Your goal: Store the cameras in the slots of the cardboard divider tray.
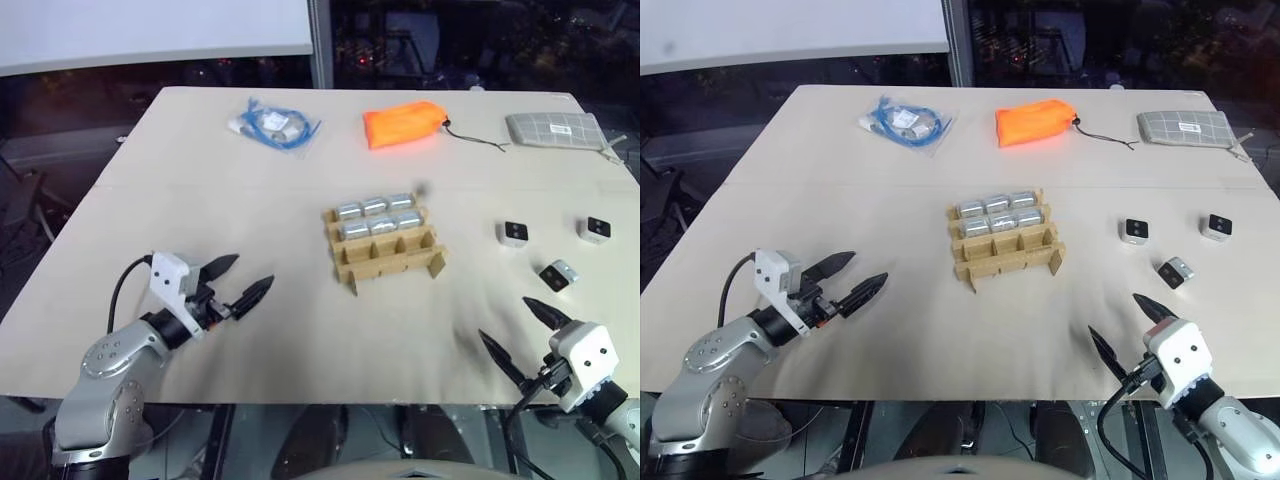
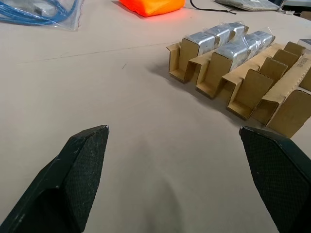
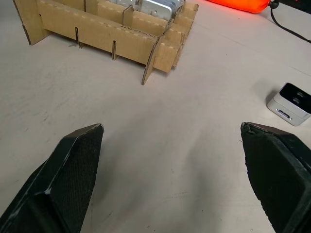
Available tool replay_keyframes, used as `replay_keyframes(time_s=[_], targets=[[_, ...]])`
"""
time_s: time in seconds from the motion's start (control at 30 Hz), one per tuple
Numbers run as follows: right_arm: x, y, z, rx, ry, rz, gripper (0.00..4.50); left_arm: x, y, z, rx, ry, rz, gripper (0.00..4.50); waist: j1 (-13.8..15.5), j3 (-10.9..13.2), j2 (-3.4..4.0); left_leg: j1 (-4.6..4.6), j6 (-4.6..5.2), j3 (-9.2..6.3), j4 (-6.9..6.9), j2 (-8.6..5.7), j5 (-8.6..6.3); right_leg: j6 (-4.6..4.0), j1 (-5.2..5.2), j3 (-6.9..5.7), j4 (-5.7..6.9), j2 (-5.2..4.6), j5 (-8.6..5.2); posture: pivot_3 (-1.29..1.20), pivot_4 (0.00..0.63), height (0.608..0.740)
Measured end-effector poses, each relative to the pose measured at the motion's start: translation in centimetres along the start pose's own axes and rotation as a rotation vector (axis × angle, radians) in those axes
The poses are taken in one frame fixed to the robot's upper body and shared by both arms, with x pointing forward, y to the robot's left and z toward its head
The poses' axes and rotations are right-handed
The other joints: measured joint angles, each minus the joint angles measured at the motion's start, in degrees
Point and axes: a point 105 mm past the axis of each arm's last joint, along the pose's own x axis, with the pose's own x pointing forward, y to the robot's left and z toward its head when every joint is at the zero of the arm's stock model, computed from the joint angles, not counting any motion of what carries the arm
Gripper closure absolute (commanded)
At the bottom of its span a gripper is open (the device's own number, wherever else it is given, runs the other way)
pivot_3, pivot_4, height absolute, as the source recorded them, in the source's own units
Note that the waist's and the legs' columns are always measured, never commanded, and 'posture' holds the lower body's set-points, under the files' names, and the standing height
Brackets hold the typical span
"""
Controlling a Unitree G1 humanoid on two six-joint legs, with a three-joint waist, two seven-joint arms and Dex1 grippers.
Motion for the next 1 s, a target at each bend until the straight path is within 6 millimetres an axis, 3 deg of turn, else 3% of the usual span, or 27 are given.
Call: replay_keyframes(time_s=[0.1, 0.2, 0.27, 0.4, 0.6, 0.87, 1.0], targets=[[0.6, -0.9, 0.0, 0.004, 0.01, -0.025, 0.0, 0.2, -0.1, 0.4, -0.018, -0.026, -0.013, 0.02, -0.05, 0.02, -0.03, 0.0, 0.0, 0.0, 0.0, 0.01, 0.0, 0.0, 0.0, -0.01, -0.02, 0.0, 0.0, 0.0, 0.15, 0.74], [1.7, -6.3, 0.9, -0.053, 0.056, -0.154, 0.0, 1.4, -1.0, 3.6, -0.047, -0.154, -0.123, 0.02, -0.11, 0.08, -0.05, -0.07, 0.0, 0.07, 0.28, -0.04, 0.0, 0.02, 0.06, 0.0, 0.05, -0.05, 0.01, 0.0, 0.15, 0.74], [1.6, -9.6, 1.7, -0.083, 0.101, -0.215, 0.0, 1.7, -2.8, 5.7, -0.024, -0.193, -0.256, 0.02, 0.08, 0.06, -0.08, -0.06, 0.02, -0.05, 0.17, -0.02, 0.01, -0.09, 0.06, -0.19, 0.0, -0.02, 0.06, 0.0, 0.15, 0.74], [1.2, -12.6, -0.5, -0.011, 0.265, -0.248, 0.0, 1.9, -6.8, 7.7, 0.059, -0.181, -0.509, 0.02, 0.87, 0.08, 0.01, -0.09, 0.28, -0.07, -0.14, -0.02, 0.15, -0.22, 0.01, -0.5, -0.1, -0.03, 0.17, 0.0, 0.15, 0.74], [1.1, -14.2, -1.2, 0.045, 0.361, -0.223, 0.0, 1.9, -9.1, 8.4, 0.11, -0.155, -0.673, 0.02, 0.71, 0.12, 0.15, -0.1, 0.34, 0.01, -0.21, -0.01, 0.12, -0.23, 0.0, -0.48, -0.18, -0.03, 0.15, 0.0, 0.15, 0.74], [3.2, -17.3, 1.9, 0.171, 0.277, -0.287, 0.0, 2.0, -9.7, 8.6, 0.106, -0.164, -0.697, 0.02, 0.79, 0.14, 0.14, -0.11, 0.35, -0.01, -0.16, -0.01, 0.12, -0.24, 0.04, -0.51, -0.19, -0.03, 0.15, 0.0, 0.15, 0.74], [4.7, -22.9, 2.5, 0.258, 0.261, -0.575, 0.0, 2.6, -10.2, 9.1, 0.109, -0.188, -0.706, 0.02, 0.7, 0.2, 0.13, -0.07, 0.35, 0.07, -0.12, -0.04, 0.14, -0.33, 0.08, -0.46, -0.23, -0.03, 0.11, 0.0, 0.15, 0.74]])
